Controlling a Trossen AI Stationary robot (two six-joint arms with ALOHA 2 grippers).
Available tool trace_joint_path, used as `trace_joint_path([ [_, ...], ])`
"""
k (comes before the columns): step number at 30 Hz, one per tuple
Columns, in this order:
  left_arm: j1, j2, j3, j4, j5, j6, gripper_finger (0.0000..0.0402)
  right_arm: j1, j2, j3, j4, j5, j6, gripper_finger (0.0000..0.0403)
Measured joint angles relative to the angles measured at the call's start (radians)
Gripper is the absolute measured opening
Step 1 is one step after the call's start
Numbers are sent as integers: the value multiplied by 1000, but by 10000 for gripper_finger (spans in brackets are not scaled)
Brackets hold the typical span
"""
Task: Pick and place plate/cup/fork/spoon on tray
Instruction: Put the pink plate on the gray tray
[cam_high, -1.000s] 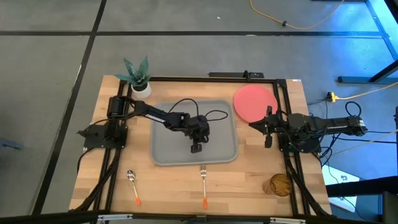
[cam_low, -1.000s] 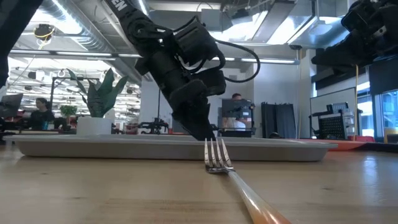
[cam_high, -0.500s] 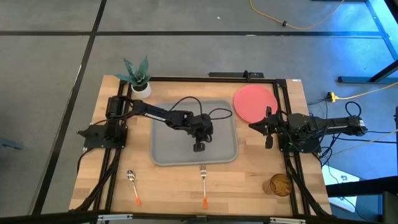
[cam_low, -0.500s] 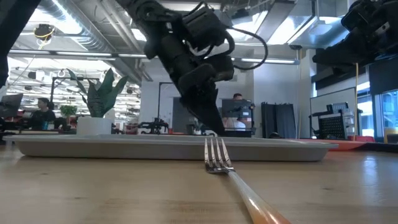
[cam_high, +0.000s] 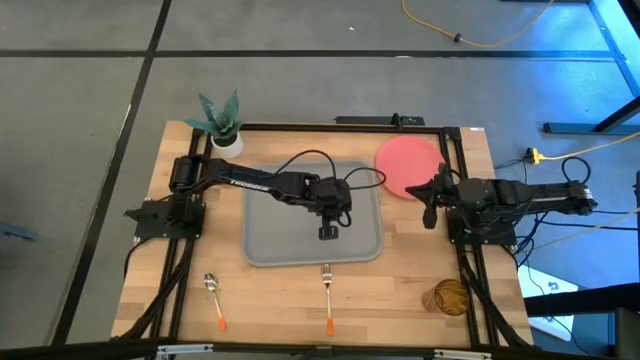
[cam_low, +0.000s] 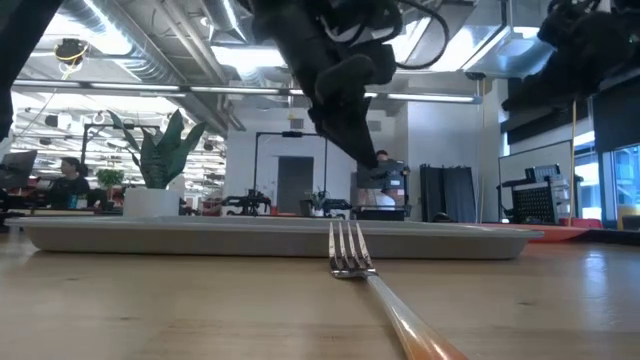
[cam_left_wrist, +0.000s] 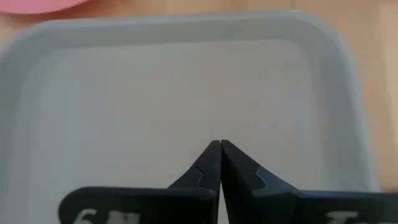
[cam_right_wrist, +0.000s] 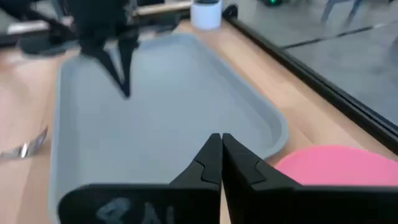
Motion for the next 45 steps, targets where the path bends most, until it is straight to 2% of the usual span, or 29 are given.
trace_joint_path([
  [3,0,0,32,-71,-47,-22,0,0,90,64,-45,-16,21,2],
  [6,0,0,82,-121,-53,-24,0,0,180,139,-87,-51,37,2],
  [12,0,-2,146,-227,-53,-24,0,0,353,317,-310,-54,199,2],
  [16,1,-64,146,-302,-54,-41,0,0,433,421,-457,-59,246,5],
  [19,-11,-129,123,-354,-79,-53,0,1,467,477,-537,-101,262,6],
  [24,-56,-276,44,-355,-174,-101,0,17,493,490,-637,-189,263,7],
  [28,-91,-395,-40,-368,-232,-163,0,27,522,490,-674,-227,349,8],
  [36,-182,-584,-166,-370,-234,-272,0,8,558,489,-656,-260,496,12],
  [41,-240,-642,-202,-395,-233,-288,0,-21,577,498,-657,-303,499,33],
  [45,-280,-663,-218,-395,-233,-291,0,-44,597,498,-648,-266,495,59],
])
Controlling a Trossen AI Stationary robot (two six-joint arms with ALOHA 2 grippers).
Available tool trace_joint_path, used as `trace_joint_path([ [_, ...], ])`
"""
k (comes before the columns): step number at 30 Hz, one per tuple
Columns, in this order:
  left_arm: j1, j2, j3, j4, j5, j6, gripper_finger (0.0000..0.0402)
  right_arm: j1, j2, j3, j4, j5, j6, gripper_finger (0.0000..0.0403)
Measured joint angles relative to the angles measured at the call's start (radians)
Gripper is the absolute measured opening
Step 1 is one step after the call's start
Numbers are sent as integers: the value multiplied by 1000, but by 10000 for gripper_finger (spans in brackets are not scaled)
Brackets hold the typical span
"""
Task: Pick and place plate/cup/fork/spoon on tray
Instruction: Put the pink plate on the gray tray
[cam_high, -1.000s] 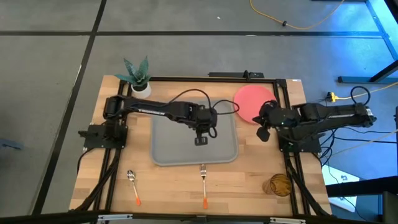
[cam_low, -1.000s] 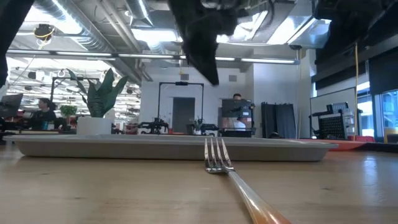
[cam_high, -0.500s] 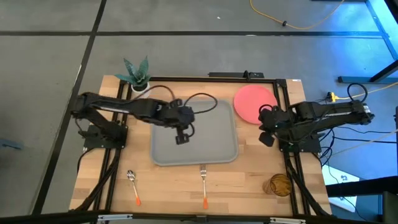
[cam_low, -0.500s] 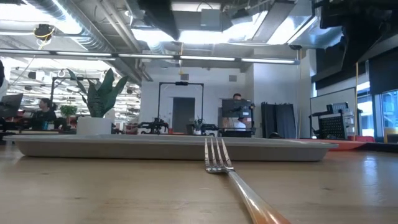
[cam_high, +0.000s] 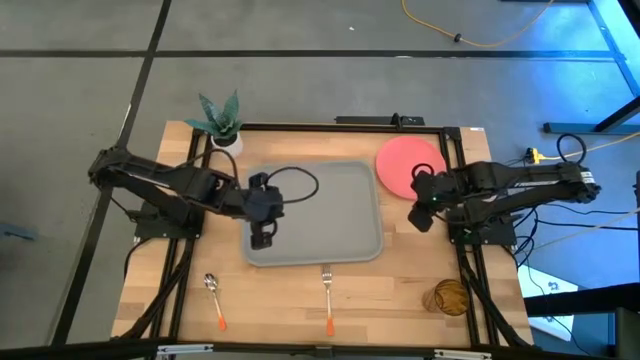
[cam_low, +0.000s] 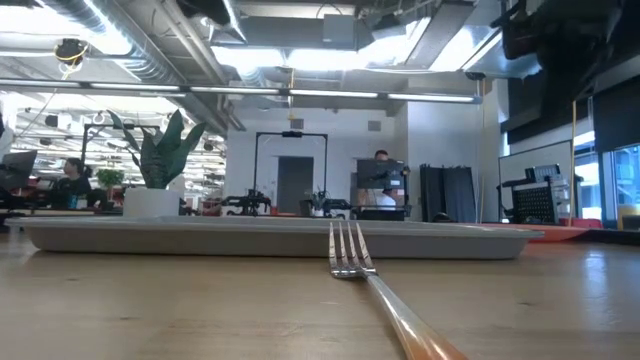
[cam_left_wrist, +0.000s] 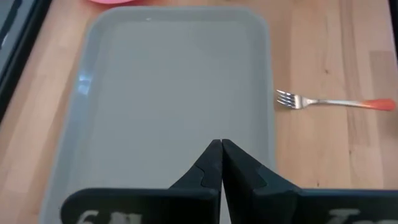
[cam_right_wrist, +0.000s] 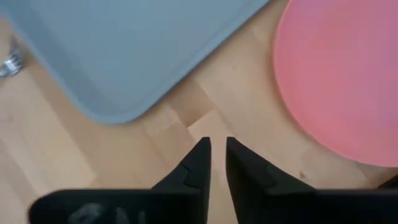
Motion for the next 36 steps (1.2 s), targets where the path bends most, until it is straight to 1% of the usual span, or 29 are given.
trace_joint_path([
  [4,-28,1,-1,-6,0,0,0,-38,28,0,51,46,11,79],
  [9,-41,4,-1,-5,0,0,0,-88,87,0,170,62,-37,82],
  [11,-41,4,-1,-5,0,-10,0,-103,110,0,195,53,-102,83],
  [12,-40,4,-1,-6,0,-15,0,-107,120,1,193,31,-144,83],
  [14,-40,4,-1,-10,0,-16,0,-110,133,0,174,-64,-204,83],
  [19,-40,4,-1,-31,0,-16,0,-107,133,1,155,-389,-268,83],
  [21,-40,4,-1,-31,0,-16,0,-99,130,1,138,-469,-270,83],
  [22,-40,4,-1,-31,0,-16,0,-95,130,1,124,-488,-272,83],
  [28,-40,4,-1,-31,-2,-16,0,-86,131,1,41,-485,-320,83],
  [32,-40,5,-1,-31,-39,-16,0,-86,131,1,42,-454,-332,83],
  [33,-40,5,-1,-31,-46,-16,0,-86,131,1,46,-423,-332,83],
  [34,-40,5,-1,-31,-52,-16,0,-86,131,1,52,-369,-320,83],
  [36,-40,5,-1,-31,-54,-16,0,-87,136,1,65,-237,-277,83],
])
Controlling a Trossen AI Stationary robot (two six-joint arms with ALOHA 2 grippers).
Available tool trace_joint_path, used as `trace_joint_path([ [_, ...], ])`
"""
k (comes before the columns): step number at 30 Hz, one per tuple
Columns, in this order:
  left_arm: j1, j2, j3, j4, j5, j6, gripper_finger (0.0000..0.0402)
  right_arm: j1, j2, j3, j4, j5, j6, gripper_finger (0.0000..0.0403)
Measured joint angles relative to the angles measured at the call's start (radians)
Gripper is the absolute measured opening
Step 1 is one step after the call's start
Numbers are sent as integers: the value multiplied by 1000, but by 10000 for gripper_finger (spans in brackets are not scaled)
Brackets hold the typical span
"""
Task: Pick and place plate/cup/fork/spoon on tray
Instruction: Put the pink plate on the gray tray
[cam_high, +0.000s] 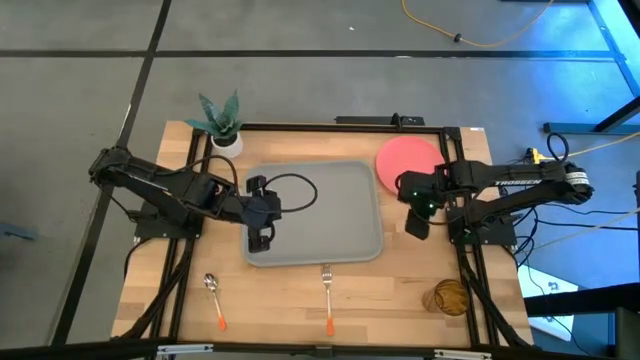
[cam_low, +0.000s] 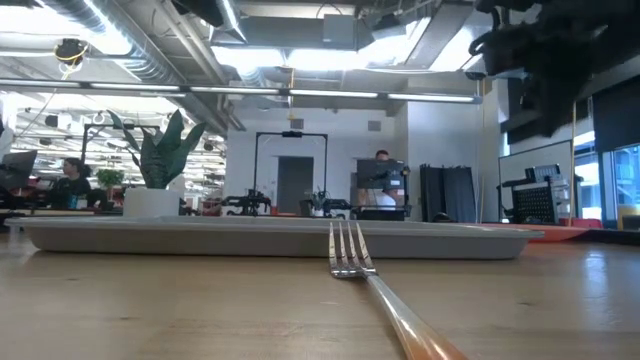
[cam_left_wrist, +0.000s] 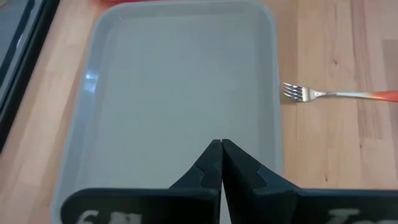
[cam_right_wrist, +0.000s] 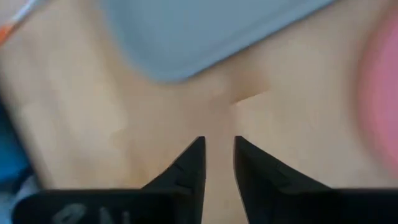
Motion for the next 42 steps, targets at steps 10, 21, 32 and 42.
trace_joint_path([
  [10,0,0,0,1,-6,0,0,-13,165,0,210,367,173,83],
  [21,0,0,0,1,-19,26,0,-24,429,0,192,442,197,65],
  [32,0,0,0,1,-18,26,0,-24,540,0,237,563,197,64],
  [42,0,0,0,1,-18,18,0,-28,590,0,245,616,195,64],
])
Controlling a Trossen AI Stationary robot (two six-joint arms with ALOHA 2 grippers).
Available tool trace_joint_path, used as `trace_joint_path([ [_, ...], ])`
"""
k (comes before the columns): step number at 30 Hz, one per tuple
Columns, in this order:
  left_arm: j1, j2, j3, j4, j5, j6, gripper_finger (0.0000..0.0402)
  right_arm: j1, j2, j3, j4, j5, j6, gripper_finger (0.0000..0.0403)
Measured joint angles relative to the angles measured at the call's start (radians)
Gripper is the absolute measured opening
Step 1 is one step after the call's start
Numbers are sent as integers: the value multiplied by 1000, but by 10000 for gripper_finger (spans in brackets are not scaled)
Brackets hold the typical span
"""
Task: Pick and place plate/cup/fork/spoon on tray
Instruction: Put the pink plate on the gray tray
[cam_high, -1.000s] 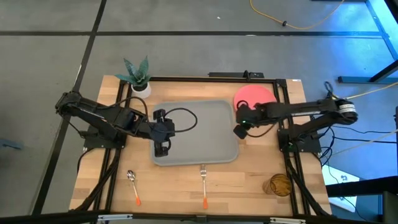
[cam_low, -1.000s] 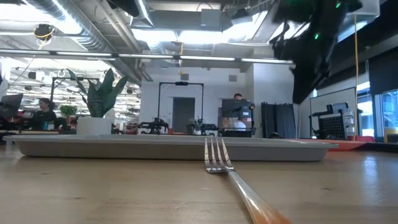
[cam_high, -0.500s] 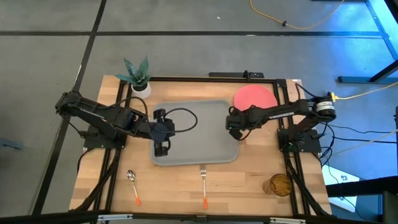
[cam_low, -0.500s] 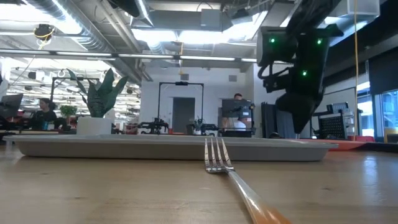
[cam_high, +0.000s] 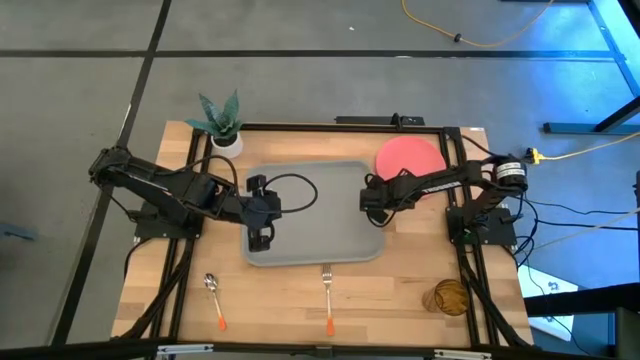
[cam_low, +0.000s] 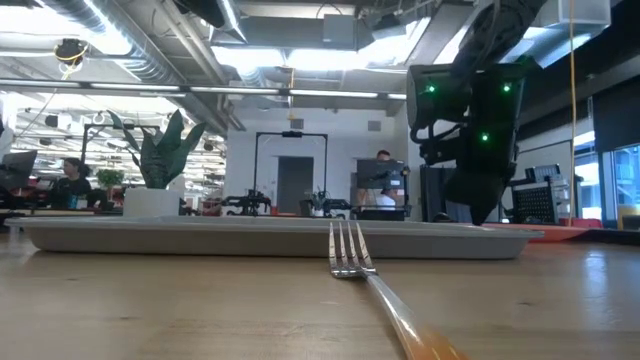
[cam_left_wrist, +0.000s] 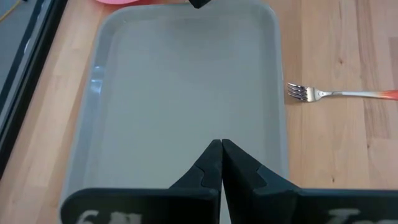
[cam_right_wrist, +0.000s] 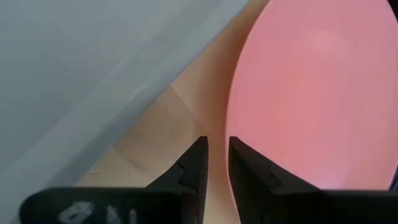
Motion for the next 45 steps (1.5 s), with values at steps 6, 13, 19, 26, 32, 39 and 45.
trace_joint_path([
  [6,0,0,0,0,0,-1,0,-7,4,0,0,15,-1,64],
  [13,0,0,0,0,0,-24,0,-47,4,0,3,4,-2,64],
  [19,0,0,0,0,0,-25,0,-60,4,0,26,-8,-44,64],
  [26,0,0,0,0,1,-25,0,-65,4,-1,42,-9,-46,64],
  [32,0,0,0,0,1,-25,0,-101,4,-1,42,-3,-39,64],
  [39,0,0,0,0,0,-25,0,-134,9,-1,56,-39,-59,64],
  [45,0,0,0,0,1,-25,0,-138,51,-1,78,-26,-105,64],
])
